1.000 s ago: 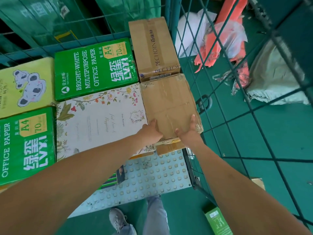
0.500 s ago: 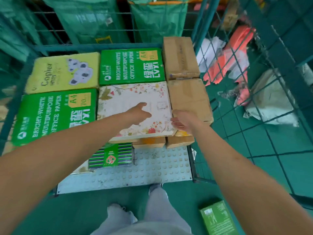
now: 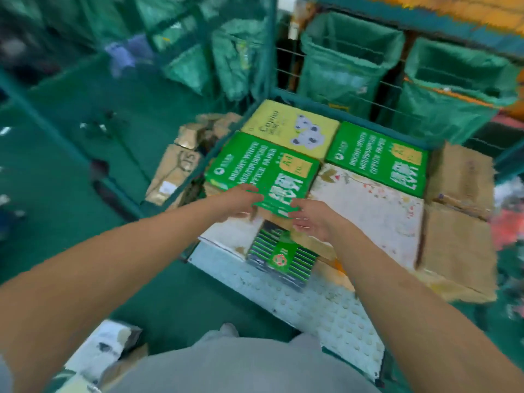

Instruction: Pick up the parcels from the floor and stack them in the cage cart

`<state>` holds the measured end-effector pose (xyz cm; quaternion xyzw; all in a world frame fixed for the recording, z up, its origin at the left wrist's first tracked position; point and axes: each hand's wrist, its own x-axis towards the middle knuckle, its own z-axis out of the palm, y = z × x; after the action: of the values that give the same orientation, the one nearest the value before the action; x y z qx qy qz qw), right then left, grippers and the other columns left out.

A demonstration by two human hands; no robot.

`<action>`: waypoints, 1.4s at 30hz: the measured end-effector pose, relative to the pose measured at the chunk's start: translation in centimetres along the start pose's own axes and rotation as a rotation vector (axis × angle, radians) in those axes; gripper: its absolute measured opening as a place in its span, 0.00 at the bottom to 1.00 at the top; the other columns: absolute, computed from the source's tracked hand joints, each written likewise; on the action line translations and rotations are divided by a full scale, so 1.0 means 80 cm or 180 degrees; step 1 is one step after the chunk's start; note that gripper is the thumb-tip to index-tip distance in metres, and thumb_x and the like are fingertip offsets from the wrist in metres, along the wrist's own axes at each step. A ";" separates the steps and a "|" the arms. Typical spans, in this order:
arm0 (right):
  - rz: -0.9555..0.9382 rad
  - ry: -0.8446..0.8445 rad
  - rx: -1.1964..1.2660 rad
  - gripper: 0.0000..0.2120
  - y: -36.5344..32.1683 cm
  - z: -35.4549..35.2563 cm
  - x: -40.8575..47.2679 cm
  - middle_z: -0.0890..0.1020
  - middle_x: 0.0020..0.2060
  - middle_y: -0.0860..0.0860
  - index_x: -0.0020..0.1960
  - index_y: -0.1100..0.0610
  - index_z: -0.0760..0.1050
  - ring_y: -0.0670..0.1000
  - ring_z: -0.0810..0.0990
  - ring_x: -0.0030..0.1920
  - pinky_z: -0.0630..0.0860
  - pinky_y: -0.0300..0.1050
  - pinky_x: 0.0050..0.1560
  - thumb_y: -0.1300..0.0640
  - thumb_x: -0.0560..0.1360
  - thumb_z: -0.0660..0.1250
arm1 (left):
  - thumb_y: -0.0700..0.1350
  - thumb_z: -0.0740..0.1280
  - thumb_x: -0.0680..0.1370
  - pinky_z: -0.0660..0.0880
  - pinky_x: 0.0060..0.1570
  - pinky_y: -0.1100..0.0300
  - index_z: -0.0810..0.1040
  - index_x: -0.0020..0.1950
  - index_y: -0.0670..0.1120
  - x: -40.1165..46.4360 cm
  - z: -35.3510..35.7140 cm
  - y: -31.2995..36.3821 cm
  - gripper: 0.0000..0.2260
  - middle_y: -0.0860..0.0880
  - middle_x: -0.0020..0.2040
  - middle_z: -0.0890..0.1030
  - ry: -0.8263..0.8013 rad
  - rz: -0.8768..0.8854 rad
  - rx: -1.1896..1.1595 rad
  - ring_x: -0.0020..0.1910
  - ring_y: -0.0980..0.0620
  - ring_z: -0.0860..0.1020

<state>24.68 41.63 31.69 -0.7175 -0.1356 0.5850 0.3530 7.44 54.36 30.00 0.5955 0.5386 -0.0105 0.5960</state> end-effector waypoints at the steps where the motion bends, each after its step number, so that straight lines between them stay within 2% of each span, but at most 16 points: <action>1: 0.0004 -0.0083 -0.0138 0.06 -0.004 0.028 0.004 0.79 0.40 0.52 0.54 0.54 0.74 0.50 0.73 0.38 0.73 0.46 0.48 0.52 0.84 0.63 | 0.51 0.68 0.82 0.76 0.43 0.59 0.72 0.70 0.51 -0.011 -0.023 -0.020 0.17 0.46 0.64 0.79 0.0078 -0.0025 -0.0086 0.46 0.52 0.78; 5: 0.0051 -0.0505 -0.0636 0.06 -0.016 0.125 0.018 0.78 0.35 0.49 0.51 0.53 0.73 0.47 0.73 0.33 0.71 0.41 0.40 0.52 0.84 0.62 | 0.48 0.67 0.83 0.78 0.57 0.52 0.75 0.63 0.50 -0.058 -0.090 -0.092 0.10 0.47 0.59 0.78 0.0422 -0.0113 -0.0555 0.53 0.48 0.78; 8: 0.0034 -0.0782 -0.1014 0.05 -0.019 0.193 0.022 0.79 0.43 0.51 0.55 0.53 0.74 0.49 0.76 0.40 0.73 0.42 0.44 0.52 0.83 0.64 | 0.48 0.66 0.83 0.77 0.66 0.47 0.76 0.62 0.48 -0.091 -0.129 -0.153 0.09 0.47 0.60 0.78 0.0678 -0.0263 -0.0867 0.56 0.48 0.78; 12: 0.0087 -0.1145 -0.1424 0.07 -0.014 0.257 0.027 0.81 0.55 0.54 0.58 0.52 0.76 0.53 0.79 0.52 0.77 0.45 0.51 0.50 0.83 0.65 | 0.51 0.65 0.84 0.78 0.58 0.54 0.75 0.66 0.49 -0.127 -0.154 -0.215 0.12 0.49 0.64 0.78 0.1002 -0.0652 -0.1290 0.54 0.51 0.81; 14: 0.0100 -0.1287 -0.1681 0.11 -0.008 0.285 0.029 0.81 0.58 0.55 0.62 0.53 0.75 0.53 0.79 0.53 0.77 0.46 0.53 0.49 0.83 0.65 | 0.53 0.65 0.83 0.79 0.56 0.55 0.75 0.67 0.50 -0.144 -0.158 -0.240 0.14 0.50 0.64 0.78 0.1149 -0.0806 -0.1493 0.55 0.51 0.81; 16: 0.0113 -0.1457 -0.1880 0.16 -0.005 0.304 0.033 0.81 0.57 0.54 0.67 0.55 0.74 0.52 0.79 0.51 0.77 0.44 0.48 0.48 0.83 0.65 | 0.53 0.65 0.83 0.79 0.55 0.55 0.75 0.67 0.50 -0.158 -0.158 -0.256 0.14 0.50 0.64 0.78 0.1304 -0.0900 -0.1691 0.55 0.51 0.80; 18: 0.0114 -0.1647 -0.2163 0.20 -0.001 0.321 0.036 0.81 0.56 0.53 0.70 0.55 0.74 0.51 0.80 0.50 0.77 0.44 0.48 0.47 0.83 0.66 | 0.52 0.65 0.83 0.79 0.56 0.55 0.76 0.67 0.50 -0.171 -0.154 -0.270 0.14 0.50 0.64 0.78 0.1500 -0.0977 -0.1901 0.55 0.50 0.80; 20: 0.0124 -0.1779 -0.2372 0.20 0.001 0.331 0.039 0.81 0.54 0.52 0.71 0.56 0.73 0.51 0.80 0.49 0.76 0.46 0.52 0.47 0.83 0.66 | 0.52 0.66 0.83 0.79 0.57 0.54 0.76 0.66 0.50 -0.179 -0.144 -0.279 0.13 0.50 0.63 0.79 0.1683 -0.1054 -0.2075 0.56 0.50 0.80; 24: 0.0173 -0.2049 -0.2705 0.19 0.003 0.344 0.038 0.80 0.54 0.53 0.71 0.57 0.73 0.52 0.78 0.49 0.75 0.46 0.53 0.50 0.84 0.64 | 0.53 0.65 0.83 0.79 0.52 0.56 0.75 0.70 0.49 -0.196 -0.125 -0.288 0.17 0.50 0.64 0.78 0.1928 -0.1222 -0.2327 0.58 0.50 0.81; 27: 0.0224 -0.2221 -0.2898 0.19 0.010 0.354 0.044 0.81 0.57 0.55 0.71 0.58 0.72 0.53 0.79 0.53 0.76 0.44 0.46 0.50 0.83 0.65 | 0.51 0.65 0.84 0.79 0.61 0.53 0.75 0.69 0.49 -0.212 -0.107 -0.298 0.15 0.49 0.64 0.78 0.2139 -0.1413 -0.2568 0.61 0.48 0.80; 29: 0.0261 -0.2353 -0.3044 0.20 0.019 0.362 0.049 0.81 0.57 0.54 0.71 0.58 0.73 0.54 0.80 0.53 0.76 0.44 0.44 0.50 0.83 0.65 | 0.50 0.66 0.84 0.79 0.63 0.51 0.75 0.69 0.48 -0.221 -0.091 -0.307 0.15 0.48 0.64 0.78 0.2297 -0.1542 -0.2725 0.60 0.48 0.80; 31: 0.0278 -0.2425 -0.3137 0.20 0.025 0.368 0.053 0.81 0.56 0.54 0.71 0.57 0.73 0.54 0.80 0.53 0.76 0.44 0.44 0.50 0.83 0.66 | 0.49 0.66 0.83 0.79 0.60 0.53 0.75 0.70 0.48 -0.230 -0.078 -0.316 0.15 0.48 0.64 0.79 0.2366 -0.1654 -0.2825 0.59 0.48 0.81; 34: 0.0306 -0.2594 -0.3369 0.18 0.038 0.379 0.054 0.81 0.56 0.54 0.69 0.57 0.74 0.54 0.80 0.54 0.77 0.46 0.51 0.50 0.83 0.66 | 0.51 0.66 0.83 0.80 0.52 0.56 0.75 0.70 0.47 -0.245 -0.056 -0.339 0.16 0.49 0.64 0.80 0.2498 -0.1851 -0.3061 0.60 0.49 0.81; 36: 0.0305 -0.2705 -0.3530 0.18 0.045 0.388 0.054 0.82 0.59 0.55 0.69 0.57 0.74 0.55 0.81 0.57 0.77 0.47 0.55 0.51 0.83 0.66 | 0.50 0.67 0.83 0.81 0.50 0.56 0.75 0.68 0.47 -0.254 -0.044 -0.351 0.15 0.49 0.62 0.81 0.2607 -0.1955 -0.3262 0.57 0.50 0.82; 39: 0.0247 -0.2819 -0.3727 0.16 0.052 0.405 0.051 0.81 0.62 0.56 0.68 0.56 0.74 0.56 0.81 0.62 0.78 0.49 0.60 0.50 0.83 0.65 | 0.46 0.62 0.85 0.78 0.58 0.54 0.76 0.60 0.48 -0.270 -0.033 -0.355 0.07 0.51 0.55 0.81 0.2532 -0.1980 -0.3332 0.52 0.51 0.80; 42: 0.0169 -0.2961 -0.3994 0.15 0.062 0.432 0.040 0.82 0.60 0.55 0.67 0.56 0.75 0.55 0.81 0.59 0.78 0.49 0.61 0.50 0.83 0.65 | 0.44 0.64 0.83 0.78 0.61 0.53 0.76 0.55 0.49 -0.289 -0.024 -0.365 0.02 0.50 0.51 0.80 0.2878 -0.2004 -0.3552 0.50 0.50 0.79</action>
<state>-7.81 52.09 23.72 -0.4670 -0.5578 0.6478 -0.2260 -22.59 32.69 25.28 -0.0264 0.7981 0.3367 0.4990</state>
